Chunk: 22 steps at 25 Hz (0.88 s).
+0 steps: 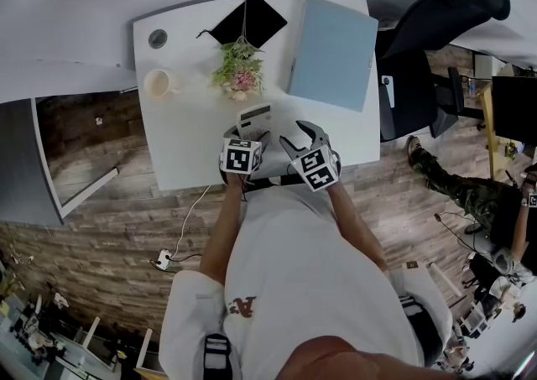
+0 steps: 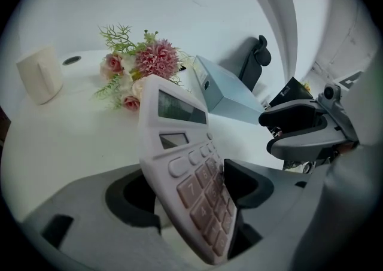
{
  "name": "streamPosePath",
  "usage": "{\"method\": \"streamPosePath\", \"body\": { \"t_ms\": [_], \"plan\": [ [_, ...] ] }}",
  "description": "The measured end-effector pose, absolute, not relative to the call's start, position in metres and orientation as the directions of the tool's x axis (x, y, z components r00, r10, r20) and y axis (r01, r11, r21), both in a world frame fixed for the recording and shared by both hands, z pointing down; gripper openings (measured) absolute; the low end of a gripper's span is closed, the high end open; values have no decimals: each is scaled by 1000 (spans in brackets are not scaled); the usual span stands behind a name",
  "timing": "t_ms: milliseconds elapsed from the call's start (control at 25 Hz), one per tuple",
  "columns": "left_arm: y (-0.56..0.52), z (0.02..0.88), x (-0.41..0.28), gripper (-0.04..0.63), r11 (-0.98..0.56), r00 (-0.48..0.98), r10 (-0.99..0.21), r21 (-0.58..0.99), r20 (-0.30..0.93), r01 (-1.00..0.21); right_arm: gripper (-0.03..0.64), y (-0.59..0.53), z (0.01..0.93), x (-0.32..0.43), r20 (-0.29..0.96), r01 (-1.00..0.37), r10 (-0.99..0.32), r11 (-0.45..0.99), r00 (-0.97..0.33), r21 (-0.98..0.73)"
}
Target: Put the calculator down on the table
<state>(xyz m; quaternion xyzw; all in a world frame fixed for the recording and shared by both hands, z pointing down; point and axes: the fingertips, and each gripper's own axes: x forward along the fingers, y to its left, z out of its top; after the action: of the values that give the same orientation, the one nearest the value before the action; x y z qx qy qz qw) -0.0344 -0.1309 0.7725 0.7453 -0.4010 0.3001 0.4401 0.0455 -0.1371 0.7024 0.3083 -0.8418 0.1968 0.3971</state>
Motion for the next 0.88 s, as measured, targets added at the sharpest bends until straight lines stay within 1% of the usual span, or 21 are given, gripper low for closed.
{"method": "streamPosePath", "body": {
  "t_ms": [520, 880],
  "plan": [
    [-133, 781, -50, 410, -270, 415, -401, 328, 817, -905, 242, -132, 700, 43, 787, -670, -365, 738, -497, -82],
    [-133, 787, -57, 434, -239, 372, -414, 295, 830, -925, 242, -129, 701, 44, 784, -670, -370, 738, -498, -77]
  ]
}}
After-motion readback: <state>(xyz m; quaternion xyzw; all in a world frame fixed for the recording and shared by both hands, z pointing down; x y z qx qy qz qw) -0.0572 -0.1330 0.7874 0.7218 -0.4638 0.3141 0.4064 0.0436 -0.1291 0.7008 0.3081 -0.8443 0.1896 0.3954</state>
